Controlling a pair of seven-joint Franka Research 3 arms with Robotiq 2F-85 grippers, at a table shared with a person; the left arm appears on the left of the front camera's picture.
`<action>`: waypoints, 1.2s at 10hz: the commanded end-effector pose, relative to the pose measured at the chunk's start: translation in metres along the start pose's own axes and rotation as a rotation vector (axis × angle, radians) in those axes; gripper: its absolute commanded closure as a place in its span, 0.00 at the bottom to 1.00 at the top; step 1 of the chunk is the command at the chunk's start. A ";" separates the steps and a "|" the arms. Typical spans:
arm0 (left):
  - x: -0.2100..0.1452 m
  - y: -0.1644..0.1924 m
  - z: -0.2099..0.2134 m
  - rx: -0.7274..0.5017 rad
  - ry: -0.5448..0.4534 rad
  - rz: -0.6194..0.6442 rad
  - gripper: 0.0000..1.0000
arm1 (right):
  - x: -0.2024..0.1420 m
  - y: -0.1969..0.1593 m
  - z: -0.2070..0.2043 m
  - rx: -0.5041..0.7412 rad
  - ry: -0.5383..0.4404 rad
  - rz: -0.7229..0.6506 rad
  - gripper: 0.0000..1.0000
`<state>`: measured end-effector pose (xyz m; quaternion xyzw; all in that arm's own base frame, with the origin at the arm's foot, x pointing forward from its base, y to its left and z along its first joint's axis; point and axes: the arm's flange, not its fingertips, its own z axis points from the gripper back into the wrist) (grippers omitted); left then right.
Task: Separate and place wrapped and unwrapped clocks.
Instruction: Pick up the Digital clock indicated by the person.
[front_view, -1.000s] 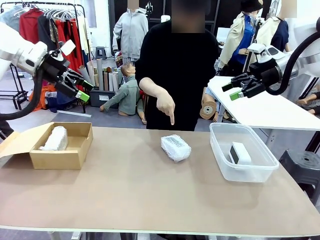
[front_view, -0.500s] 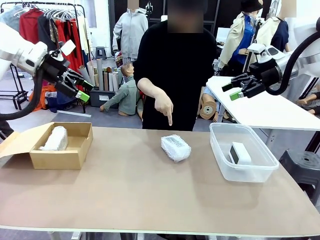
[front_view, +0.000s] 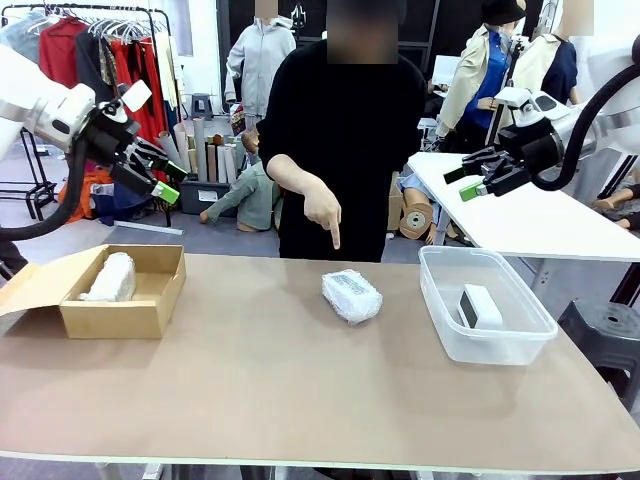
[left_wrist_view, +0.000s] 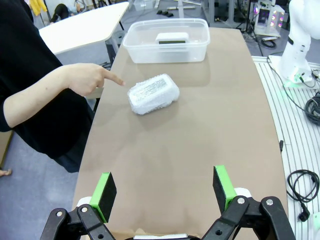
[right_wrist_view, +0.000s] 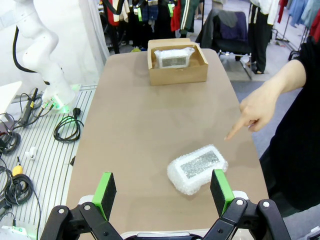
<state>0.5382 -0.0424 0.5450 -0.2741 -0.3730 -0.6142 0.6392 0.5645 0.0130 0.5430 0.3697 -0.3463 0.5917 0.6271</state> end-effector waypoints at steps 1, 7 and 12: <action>0.000 0.000 0.001 -0.001 -0.001 -0.001 0.00 | 0.001 0.000 0.001 -0.003 0.003 0.003 0.00; 0.033 -0.015 -0.038 0.030 0.140 0.203 0.00 | 0.001 0.000 0.001 -0.003 0.003 0.003 0.00; 0.071 -0.029 -0.111 0.279 0.343 0.421 0.00 | 0.001 0.000 0.001 -0.003 0.003 0.003 0.00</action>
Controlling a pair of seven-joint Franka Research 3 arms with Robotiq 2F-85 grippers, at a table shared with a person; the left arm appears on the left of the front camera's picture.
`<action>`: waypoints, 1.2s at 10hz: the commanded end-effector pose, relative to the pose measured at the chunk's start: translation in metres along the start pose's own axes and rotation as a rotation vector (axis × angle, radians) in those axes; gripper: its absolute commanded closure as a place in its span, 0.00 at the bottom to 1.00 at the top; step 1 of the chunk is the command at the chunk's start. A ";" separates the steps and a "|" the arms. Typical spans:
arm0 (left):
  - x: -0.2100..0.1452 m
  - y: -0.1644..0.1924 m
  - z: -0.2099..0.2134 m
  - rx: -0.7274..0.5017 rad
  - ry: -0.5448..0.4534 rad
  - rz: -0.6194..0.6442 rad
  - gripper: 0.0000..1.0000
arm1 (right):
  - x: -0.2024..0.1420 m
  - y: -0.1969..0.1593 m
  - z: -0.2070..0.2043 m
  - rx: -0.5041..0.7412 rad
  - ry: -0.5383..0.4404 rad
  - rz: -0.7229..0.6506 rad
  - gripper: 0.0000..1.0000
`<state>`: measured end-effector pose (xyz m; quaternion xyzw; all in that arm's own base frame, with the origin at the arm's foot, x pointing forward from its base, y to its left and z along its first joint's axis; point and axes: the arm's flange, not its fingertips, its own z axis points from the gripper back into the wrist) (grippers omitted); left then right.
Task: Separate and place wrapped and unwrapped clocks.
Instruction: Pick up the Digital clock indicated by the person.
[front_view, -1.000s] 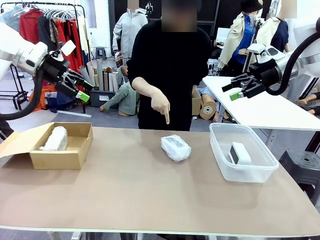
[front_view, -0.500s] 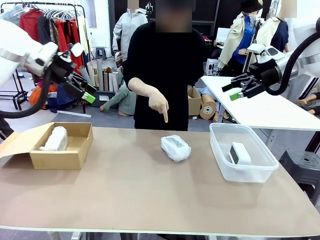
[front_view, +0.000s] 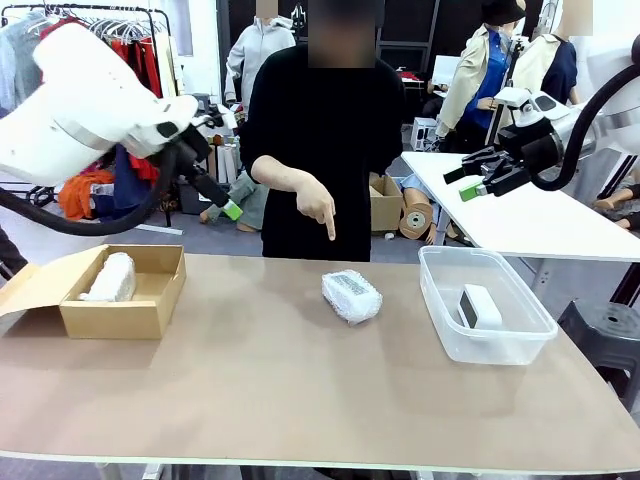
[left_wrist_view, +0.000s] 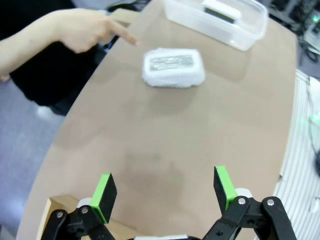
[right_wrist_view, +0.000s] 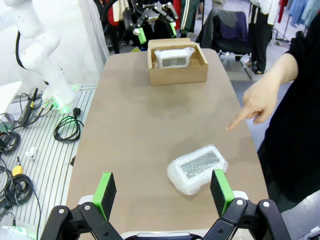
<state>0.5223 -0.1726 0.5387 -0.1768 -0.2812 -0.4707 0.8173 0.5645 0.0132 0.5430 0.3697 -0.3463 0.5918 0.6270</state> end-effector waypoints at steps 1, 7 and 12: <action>0.008 -0.004 -0.011 0.088 0.043 0.059 0.00 | 0.001 0.000 0.001 -0.003 0.003 0.003 0.00; 0.012 -0.011 -0.026 0.074 0.054 0.049 0.00 | 0.001 0.000 0.001 -0.003 0.003 0.003 0.00; 0.038 -0.024 -0.053 0.147 0.192 0.206 0.00 | 0.001 0.000 0.001 -0.003 0.003 0.003 0.00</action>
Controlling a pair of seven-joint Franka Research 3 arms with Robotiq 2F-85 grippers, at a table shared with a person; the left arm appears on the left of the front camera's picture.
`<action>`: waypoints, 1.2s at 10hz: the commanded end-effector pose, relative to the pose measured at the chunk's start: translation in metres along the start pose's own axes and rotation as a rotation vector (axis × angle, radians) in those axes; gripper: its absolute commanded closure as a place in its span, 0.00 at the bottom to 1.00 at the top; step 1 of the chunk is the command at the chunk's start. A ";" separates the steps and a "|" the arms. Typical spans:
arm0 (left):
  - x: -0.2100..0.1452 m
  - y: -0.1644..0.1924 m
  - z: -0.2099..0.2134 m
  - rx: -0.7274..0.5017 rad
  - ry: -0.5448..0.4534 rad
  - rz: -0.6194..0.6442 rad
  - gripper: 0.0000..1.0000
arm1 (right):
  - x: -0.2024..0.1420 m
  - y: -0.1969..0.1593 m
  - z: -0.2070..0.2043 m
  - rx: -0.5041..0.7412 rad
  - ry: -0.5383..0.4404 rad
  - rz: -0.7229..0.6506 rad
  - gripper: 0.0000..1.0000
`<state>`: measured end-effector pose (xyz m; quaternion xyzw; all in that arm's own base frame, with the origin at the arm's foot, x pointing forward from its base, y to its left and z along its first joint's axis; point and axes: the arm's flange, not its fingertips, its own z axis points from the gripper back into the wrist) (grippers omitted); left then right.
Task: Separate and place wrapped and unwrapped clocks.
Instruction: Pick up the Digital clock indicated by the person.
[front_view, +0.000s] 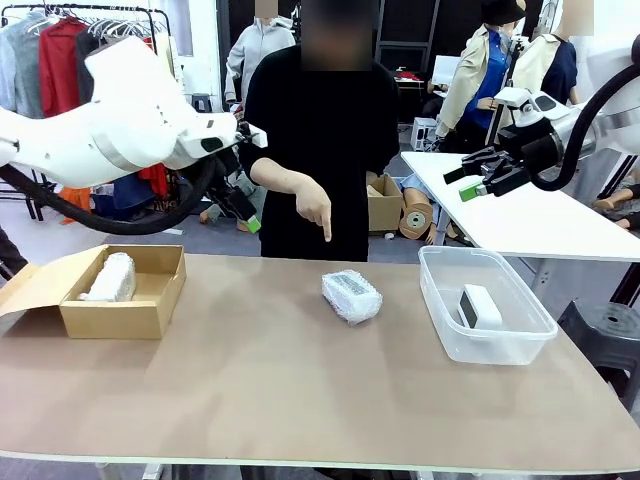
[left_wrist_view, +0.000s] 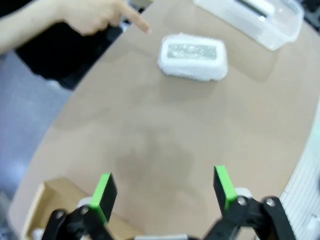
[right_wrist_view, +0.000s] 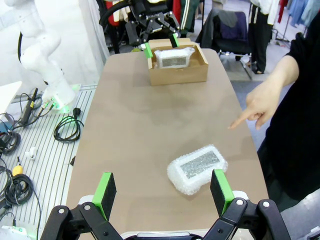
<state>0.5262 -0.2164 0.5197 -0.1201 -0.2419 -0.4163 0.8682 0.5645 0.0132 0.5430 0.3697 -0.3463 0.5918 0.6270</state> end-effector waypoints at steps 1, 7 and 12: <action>0.033 -0.016 -0.019 0.065 0.077 0.141 0.00 | 0.001 0.000 0.001 -0.003 0.003 0.003 0.00; 0.108 -0.068 -0.124 0.166 0.099 0.414 0.00 | 0.001 0.000 0.001 -0.003 0.003 0.003 0.00; 0.158 -0.072 -0.201 0.286 0.194 0.684 0.00 | 0.001 0.000 0.001 -0.003 0.003 0.003 0.00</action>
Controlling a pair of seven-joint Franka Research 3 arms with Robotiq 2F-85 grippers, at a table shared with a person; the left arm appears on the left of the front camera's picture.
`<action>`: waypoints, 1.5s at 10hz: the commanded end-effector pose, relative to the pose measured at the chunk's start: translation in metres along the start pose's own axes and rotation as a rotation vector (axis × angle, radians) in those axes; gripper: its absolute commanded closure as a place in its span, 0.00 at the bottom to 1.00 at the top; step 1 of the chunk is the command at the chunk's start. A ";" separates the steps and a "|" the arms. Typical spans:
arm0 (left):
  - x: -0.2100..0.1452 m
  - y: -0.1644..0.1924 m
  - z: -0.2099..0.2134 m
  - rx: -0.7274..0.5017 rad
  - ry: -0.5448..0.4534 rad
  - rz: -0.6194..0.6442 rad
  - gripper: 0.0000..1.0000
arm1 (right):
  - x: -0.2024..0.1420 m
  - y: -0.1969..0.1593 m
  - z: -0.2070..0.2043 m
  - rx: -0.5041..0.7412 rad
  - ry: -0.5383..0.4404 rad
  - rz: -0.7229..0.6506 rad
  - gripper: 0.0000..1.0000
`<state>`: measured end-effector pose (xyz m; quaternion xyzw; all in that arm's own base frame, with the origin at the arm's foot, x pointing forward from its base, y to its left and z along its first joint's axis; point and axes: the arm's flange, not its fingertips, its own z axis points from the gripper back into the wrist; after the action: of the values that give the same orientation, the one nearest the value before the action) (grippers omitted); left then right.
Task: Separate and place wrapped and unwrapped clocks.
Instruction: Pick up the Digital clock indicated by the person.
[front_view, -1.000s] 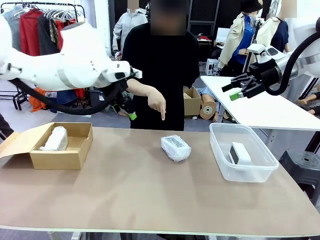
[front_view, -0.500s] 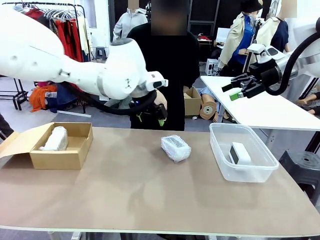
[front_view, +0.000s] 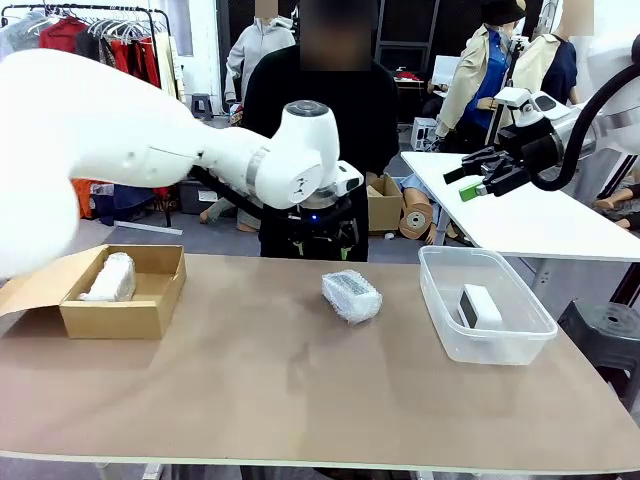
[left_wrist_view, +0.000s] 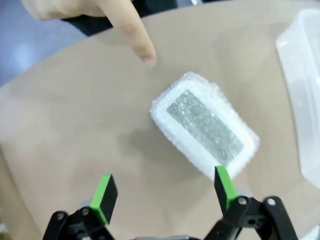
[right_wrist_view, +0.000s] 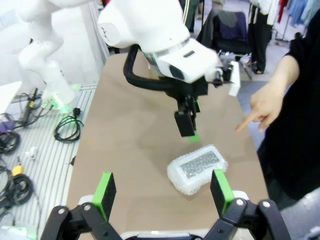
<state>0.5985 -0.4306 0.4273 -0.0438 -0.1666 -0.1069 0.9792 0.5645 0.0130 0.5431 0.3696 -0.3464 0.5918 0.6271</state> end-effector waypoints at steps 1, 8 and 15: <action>0.031 -0.019 -0.014 0.023 0.017 0.080 0.00 | 0.001 0.000 0.001 -0.002 0.003 0.003 0.00; 0.015 -0.014 -0.018 0.001 0.019 0.052 0.00 | 0.001 0.000 0.001 -0.002 0.003 0.003 0.00; 0.031 -0.068 -0.030 0.062 0.128 0.563 0.00 | 0.001 0.000 0.001 -0.002 0.003 0.003 0.00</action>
<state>0.6051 -0.4905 0.4093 -0.0621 -0.0996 0.1224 0.9855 0.5645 0.0130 0.5430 0.3696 -0.3464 0.5917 0.6271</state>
